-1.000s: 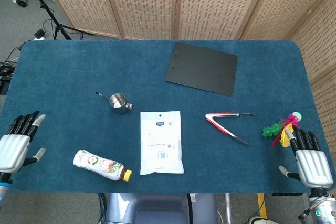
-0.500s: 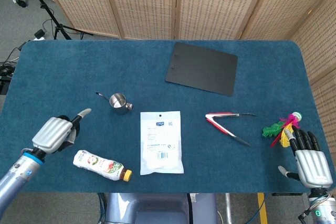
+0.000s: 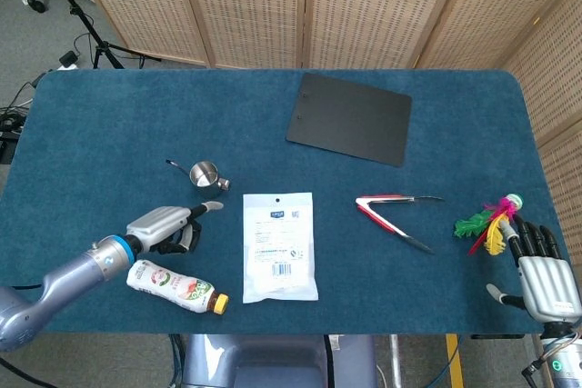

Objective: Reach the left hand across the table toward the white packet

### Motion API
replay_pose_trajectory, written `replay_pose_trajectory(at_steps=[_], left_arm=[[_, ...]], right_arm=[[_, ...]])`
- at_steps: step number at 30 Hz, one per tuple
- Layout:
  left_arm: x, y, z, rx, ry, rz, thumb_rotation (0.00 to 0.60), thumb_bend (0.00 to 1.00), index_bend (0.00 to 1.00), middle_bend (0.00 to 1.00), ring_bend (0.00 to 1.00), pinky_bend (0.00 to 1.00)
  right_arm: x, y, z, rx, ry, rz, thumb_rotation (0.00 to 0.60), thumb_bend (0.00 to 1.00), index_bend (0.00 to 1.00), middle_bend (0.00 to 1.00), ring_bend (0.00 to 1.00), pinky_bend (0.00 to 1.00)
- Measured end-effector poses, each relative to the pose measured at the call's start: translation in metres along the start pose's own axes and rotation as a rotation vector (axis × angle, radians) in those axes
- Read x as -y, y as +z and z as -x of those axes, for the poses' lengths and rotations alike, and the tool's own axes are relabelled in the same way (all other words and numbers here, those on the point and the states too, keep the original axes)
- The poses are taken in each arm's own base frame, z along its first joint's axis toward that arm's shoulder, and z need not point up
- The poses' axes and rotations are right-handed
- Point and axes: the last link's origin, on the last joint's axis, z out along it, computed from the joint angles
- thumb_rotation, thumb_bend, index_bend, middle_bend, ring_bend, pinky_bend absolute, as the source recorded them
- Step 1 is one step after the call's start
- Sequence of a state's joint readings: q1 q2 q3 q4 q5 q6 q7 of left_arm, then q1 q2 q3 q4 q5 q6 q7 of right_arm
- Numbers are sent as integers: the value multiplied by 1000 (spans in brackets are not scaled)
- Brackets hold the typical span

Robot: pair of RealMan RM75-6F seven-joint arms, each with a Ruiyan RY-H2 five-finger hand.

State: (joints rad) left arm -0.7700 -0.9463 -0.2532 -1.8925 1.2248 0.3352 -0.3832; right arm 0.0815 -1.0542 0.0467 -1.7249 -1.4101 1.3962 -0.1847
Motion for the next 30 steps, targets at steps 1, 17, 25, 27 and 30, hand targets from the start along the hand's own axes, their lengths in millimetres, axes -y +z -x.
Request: replay_pose_trajectory(at_steps=[1,17,25,27,30], left_arm=[[-4,3,-1,22,-20,3,600,1000,0,661,694,428],[-45,52,1,285,-23,-18,600,1000,0,662,694,435],[-51,77,9,387,-7,-53,600,1000,0,662,694,435],[-50,81,8,397,3,-64,600,1000,0,661,694,435],[-51,84,10,416,-7,-76,600,1000,0,661,694,435]], right_arm=[[0,0,0,-1,1,1,600,182,0,0,0,0],[-4,3,0,-1,16,8,600,182,0,0,0,0],[-6,4,-2,-12,30,10,600,182,0,0,0,0],[-7,4,-2,-8,29,10,600,182,0,0,0,0],[-7,4,-3,-12,31,8,600,182,0,0,0,0]])
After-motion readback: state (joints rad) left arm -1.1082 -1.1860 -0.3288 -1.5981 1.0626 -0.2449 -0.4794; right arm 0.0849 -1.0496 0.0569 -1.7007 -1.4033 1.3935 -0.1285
